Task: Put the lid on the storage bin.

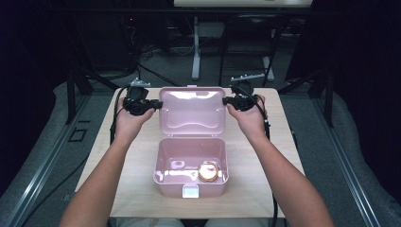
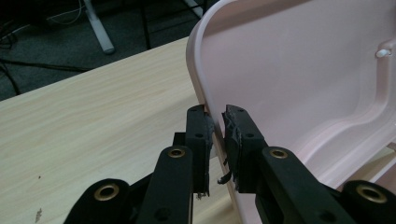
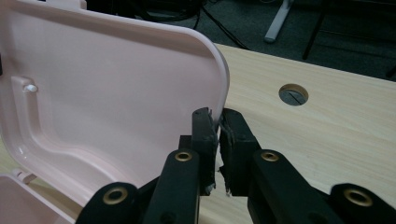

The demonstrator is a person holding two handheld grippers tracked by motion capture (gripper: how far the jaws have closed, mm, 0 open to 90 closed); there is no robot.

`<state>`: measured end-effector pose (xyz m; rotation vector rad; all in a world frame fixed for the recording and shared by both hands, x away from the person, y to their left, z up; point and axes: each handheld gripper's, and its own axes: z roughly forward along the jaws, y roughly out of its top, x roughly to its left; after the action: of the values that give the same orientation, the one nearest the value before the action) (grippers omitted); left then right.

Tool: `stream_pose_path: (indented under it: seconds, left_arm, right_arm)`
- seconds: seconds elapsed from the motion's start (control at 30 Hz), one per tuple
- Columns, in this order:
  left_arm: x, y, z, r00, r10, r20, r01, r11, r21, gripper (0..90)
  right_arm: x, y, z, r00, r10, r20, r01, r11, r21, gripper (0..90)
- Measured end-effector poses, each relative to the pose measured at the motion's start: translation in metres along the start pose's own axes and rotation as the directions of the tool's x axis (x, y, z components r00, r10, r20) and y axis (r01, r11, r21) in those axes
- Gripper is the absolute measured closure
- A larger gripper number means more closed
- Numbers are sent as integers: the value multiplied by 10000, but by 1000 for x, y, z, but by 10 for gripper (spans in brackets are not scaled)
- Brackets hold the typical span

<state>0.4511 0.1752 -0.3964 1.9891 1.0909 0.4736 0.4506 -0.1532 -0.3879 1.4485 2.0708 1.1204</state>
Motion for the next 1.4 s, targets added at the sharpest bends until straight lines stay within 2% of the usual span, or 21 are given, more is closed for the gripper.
stream_pose_path:
  seconds: [0.6, 0.87, 1.4]
  left_arm:
    - [-8, 8, -17, 9993, 367, -120, -372, 9985, -412, 820]
    - [-13, 5, -26, 9983, 564, -154, -572, 9970, -528, 822]
    - [-19, -5, -41, 9975, 694, -122, -701, 9943, -807, 825]
  right_arm:
    - [4, 2, -20, 9997, -259, 32, 260, 9985, -476, 853]
    - [9, -1, -28, 9988, -489, 65, 492, 9970, -591, 853]
    - [17, -9, -43, 9963, -863, -24, 859, 9935, -751, 840]
